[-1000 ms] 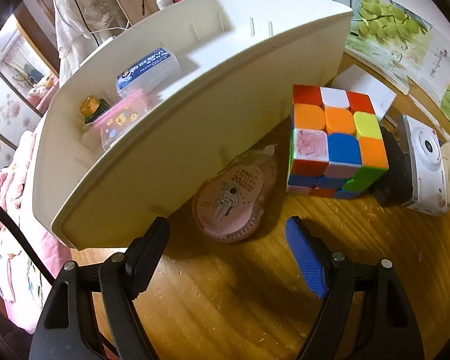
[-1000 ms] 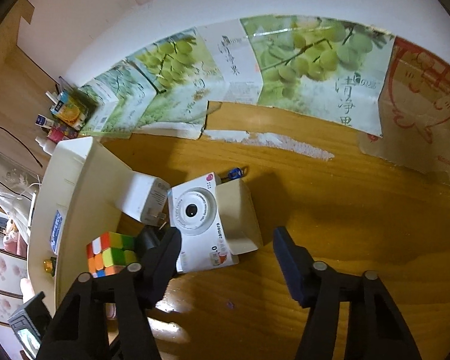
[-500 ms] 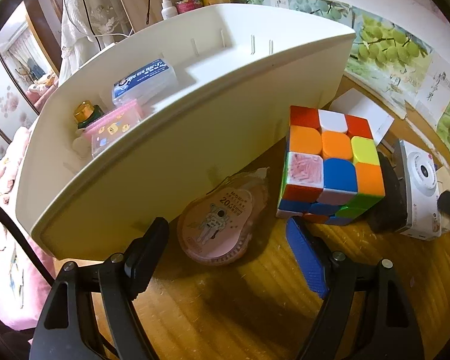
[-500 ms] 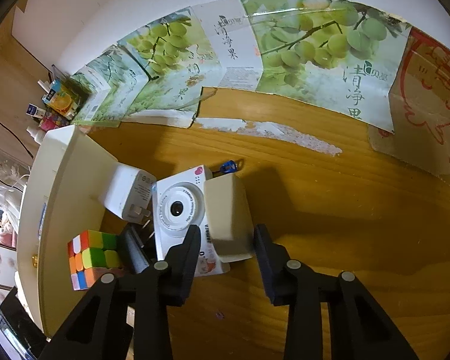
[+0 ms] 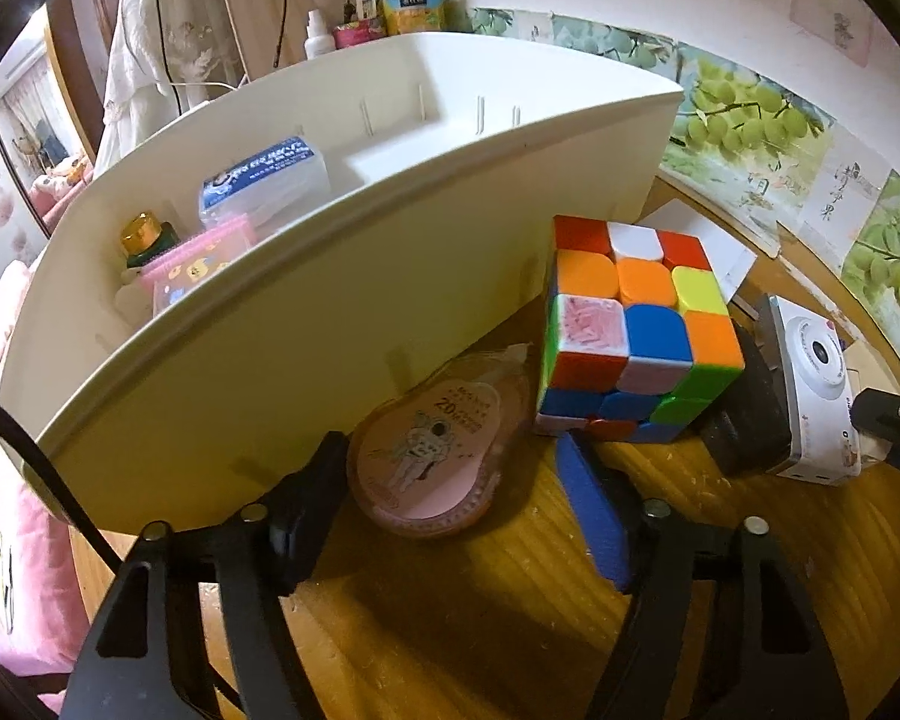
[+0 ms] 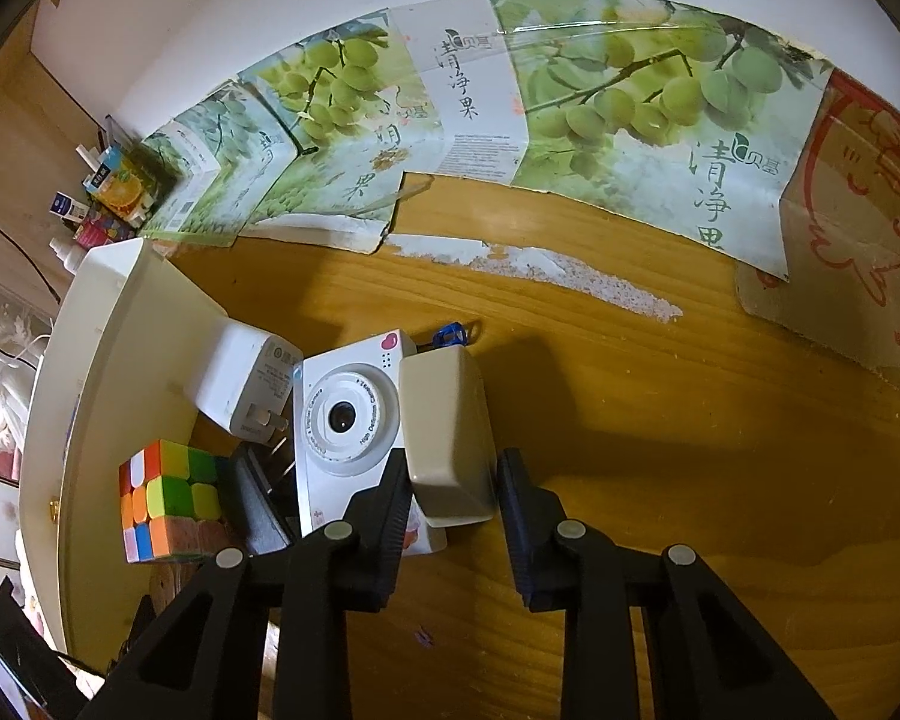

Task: Organize rigid objects
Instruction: 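Grasp the pink tape roller with the left tool while the right tool grasps the cream block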

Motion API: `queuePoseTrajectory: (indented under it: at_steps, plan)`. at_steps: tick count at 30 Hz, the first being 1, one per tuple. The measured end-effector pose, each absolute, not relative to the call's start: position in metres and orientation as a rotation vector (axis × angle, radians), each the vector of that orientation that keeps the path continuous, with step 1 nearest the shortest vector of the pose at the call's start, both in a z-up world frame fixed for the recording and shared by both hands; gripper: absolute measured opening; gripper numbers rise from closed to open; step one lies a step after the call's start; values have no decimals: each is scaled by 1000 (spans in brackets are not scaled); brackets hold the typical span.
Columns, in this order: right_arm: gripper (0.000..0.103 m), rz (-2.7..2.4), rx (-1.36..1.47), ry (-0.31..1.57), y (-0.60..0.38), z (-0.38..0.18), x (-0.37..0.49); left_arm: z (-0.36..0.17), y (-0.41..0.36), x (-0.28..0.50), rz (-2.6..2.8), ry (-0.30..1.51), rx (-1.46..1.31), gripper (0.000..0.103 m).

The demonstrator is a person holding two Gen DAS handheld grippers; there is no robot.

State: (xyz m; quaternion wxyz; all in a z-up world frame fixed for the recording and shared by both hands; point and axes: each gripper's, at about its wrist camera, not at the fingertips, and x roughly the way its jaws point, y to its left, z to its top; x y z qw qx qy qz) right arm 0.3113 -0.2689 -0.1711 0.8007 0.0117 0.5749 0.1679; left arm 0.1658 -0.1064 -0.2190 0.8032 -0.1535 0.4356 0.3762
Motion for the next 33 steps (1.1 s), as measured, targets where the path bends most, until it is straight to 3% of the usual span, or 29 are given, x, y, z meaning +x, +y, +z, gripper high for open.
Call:
queuePoseTrajectory:
  at_steps: [2, 33]
  plan:
    - [29, 360, 27, 1236, -269, -171, 311, -217, -106, 164, 813, 927, -328, 58]
    - [26, 286, 74, 1286, -302, -155, 266, -214, -119, 128, 553, 1068, -220, 55]
